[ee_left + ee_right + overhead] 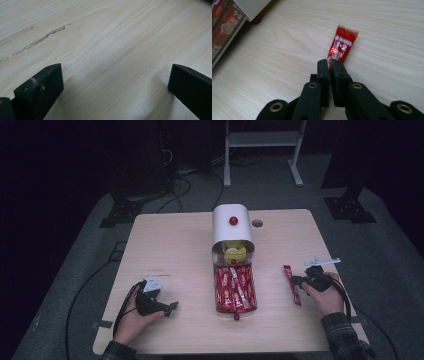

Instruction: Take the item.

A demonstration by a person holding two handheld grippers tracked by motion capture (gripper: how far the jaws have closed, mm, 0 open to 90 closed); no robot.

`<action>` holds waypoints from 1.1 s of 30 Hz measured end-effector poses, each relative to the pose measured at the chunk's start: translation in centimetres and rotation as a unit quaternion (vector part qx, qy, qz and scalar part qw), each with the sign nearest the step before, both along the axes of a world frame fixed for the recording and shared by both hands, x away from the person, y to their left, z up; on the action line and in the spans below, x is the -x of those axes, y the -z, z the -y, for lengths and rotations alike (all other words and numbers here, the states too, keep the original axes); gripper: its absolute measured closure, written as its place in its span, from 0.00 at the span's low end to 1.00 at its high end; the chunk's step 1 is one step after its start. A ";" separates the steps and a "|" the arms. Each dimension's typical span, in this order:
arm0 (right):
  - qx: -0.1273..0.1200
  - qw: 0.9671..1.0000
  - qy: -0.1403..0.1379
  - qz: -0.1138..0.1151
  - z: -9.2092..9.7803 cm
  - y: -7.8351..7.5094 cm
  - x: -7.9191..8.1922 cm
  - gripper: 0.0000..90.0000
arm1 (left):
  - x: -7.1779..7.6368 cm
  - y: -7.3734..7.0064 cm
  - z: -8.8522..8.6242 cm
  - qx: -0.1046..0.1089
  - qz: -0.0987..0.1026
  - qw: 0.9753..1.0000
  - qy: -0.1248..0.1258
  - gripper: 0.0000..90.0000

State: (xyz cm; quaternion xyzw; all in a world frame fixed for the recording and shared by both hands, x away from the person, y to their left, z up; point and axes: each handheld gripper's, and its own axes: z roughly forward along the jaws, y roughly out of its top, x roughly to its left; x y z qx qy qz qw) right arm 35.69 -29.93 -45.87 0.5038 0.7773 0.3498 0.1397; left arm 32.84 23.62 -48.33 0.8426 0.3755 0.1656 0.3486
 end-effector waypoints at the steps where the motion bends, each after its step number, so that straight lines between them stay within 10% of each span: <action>1: -0.004 1.000 0.000 -0.001 0.0 0.0 0.1 0.91 | 0.0 0.0 0.0 0.000 0.000 1.000 0.000 0.00; 33: 0.018 0.996 0.018 0.086 3.0 -0.7 3.5 0.41 | 0.0 0.0 0.0 0.001 0.001 1.000 0.000 0.00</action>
